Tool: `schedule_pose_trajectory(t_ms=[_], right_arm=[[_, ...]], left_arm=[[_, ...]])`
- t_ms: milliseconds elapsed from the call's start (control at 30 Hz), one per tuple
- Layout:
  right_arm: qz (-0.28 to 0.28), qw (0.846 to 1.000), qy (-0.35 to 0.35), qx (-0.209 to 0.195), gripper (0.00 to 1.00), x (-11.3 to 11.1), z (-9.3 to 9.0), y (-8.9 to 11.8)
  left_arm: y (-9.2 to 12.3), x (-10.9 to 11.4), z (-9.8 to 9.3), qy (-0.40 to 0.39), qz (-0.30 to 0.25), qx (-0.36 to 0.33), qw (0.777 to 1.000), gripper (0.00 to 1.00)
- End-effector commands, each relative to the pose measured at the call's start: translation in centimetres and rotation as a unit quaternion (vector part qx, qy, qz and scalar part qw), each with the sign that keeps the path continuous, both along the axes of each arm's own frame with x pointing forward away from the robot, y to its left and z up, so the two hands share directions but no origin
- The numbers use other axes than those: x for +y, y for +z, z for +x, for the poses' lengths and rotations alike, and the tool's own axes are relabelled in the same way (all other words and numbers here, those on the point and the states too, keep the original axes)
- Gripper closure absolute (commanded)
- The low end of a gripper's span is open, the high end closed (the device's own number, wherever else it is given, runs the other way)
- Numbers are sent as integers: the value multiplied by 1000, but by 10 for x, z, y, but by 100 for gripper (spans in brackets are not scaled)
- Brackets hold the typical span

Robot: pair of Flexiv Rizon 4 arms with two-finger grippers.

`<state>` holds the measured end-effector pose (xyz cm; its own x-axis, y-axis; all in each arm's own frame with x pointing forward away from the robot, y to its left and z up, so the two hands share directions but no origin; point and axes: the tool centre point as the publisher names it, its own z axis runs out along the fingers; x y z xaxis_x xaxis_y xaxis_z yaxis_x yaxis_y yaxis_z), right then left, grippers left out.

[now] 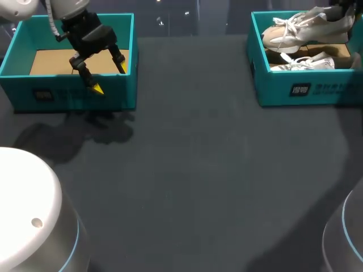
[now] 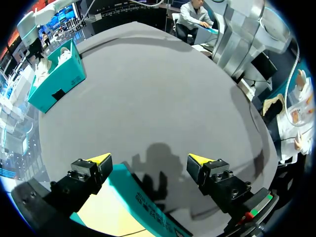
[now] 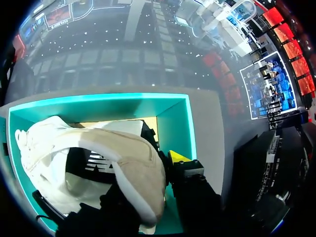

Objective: Take the shoe out of the shoebox, open the shoe tongue, remove and reinsert the insole, then place the shoe into the shoebox

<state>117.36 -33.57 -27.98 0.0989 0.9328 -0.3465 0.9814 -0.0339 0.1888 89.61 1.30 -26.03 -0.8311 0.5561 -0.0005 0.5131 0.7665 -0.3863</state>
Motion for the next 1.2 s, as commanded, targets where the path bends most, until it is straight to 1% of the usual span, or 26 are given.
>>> schedule_pose_trajectory(t_ms=[33, 167, 500, 1200], right_arm=[[4, 1000, -2, 8, 100, -7, 11, -13], [5, 1000, 3, 9, 100, -9, 11, -20], [13, 1000, 20, 10, 100, -1, 16, -37], [25, 999, 26, 22, 100, 0, 9, -68]], left_arm=[[1, 0, 0, 0, 1, 0, 1000, 0], [1, 0, 0, 0, 1, 0, 1000, 0], [1, 0, 0, 0, 1, 0, 1000, 0], [1, 0, 0, 0, 1, 0, 1000, 0]])
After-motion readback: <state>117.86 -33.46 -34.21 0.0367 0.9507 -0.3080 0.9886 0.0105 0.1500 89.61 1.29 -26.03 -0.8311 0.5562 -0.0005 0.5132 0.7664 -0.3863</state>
